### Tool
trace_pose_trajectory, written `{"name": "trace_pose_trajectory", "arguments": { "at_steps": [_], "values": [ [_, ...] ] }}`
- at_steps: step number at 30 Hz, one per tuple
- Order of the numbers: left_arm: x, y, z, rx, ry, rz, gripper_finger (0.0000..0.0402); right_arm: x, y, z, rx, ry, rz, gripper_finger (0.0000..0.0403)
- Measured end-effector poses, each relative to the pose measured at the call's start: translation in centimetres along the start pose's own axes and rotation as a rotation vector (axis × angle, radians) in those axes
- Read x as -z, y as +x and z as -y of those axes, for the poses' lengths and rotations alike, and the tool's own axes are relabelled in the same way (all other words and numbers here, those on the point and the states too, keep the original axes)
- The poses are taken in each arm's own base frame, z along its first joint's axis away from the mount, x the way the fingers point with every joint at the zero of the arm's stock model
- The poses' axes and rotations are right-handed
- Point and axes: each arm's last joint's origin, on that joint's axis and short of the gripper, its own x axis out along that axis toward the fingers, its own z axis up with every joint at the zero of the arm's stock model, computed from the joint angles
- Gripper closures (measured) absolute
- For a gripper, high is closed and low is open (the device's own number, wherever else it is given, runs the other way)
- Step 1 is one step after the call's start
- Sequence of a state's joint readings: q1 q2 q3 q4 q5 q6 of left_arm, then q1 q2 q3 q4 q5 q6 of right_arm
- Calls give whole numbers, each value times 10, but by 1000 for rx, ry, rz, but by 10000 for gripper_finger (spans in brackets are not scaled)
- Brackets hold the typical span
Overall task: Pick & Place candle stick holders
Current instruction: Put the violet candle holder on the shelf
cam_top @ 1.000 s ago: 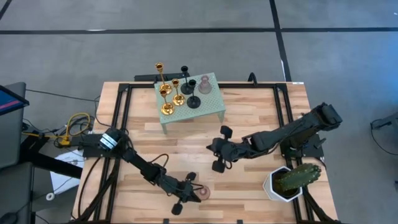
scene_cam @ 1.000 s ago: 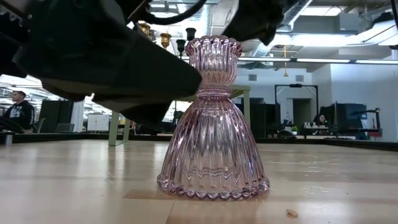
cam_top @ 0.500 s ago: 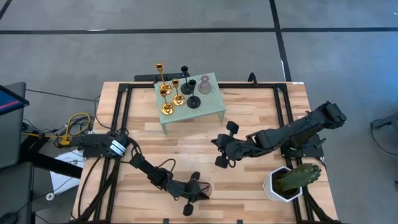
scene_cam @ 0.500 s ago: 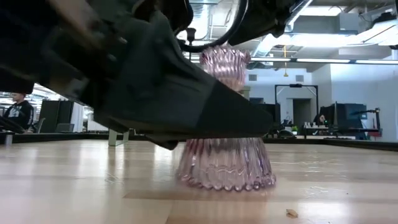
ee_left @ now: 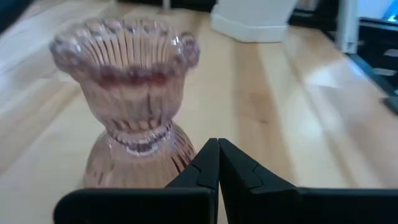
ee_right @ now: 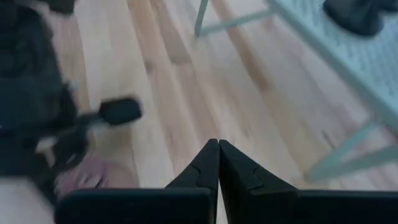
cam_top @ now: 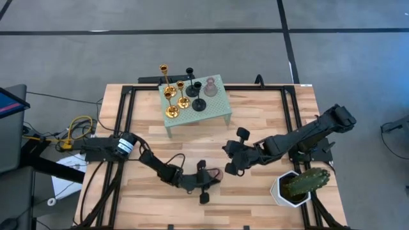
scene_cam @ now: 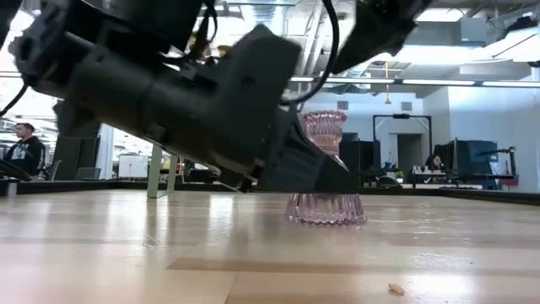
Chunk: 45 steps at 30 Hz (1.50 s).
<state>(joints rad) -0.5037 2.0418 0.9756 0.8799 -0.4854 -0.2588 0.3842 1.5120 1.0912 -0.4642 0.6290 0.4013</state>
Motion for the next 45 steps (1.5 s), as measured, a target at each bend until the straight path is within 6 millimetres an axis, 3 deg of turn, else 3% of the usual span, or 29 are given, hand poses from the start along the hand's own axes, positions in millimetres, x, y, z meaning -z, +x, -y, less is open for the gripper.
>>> {"name": "trace_pose_trajectory", "arguments": {
  "at_steps": [8, 16, 24, 29, 33, 37, 45],
  "values": [
    [-2, 9, -20, -41, 61, -25, 398, 26, -18, -13, -13, -17, -143, 403],
    [-22, 5, -36, -73, 191, 7, 398, 39, -35, -34, -58, 23, -103, 403],
    [-49, -48, -43, 40, 187, 47, 398, 75, -19, -47, -153, 116, 22, 403],
    [-55, -91, -44, 97, 181, 67, 398, 92, -3, -41, -162, 190, 94, 403],
    [-54, -119, -51, 113, 137, 74, 398, 95, 6, -34, -186, 222, 109, 400],
    [-51, -134, -59, 113, 112, 74, 398, 87, 14, -31, -286, 198, 115, 364],
    [-42, -140, -65, 94, 113, 51, 398, 88, 43, -25, -301, 186, 63, 226]
  ]
}}
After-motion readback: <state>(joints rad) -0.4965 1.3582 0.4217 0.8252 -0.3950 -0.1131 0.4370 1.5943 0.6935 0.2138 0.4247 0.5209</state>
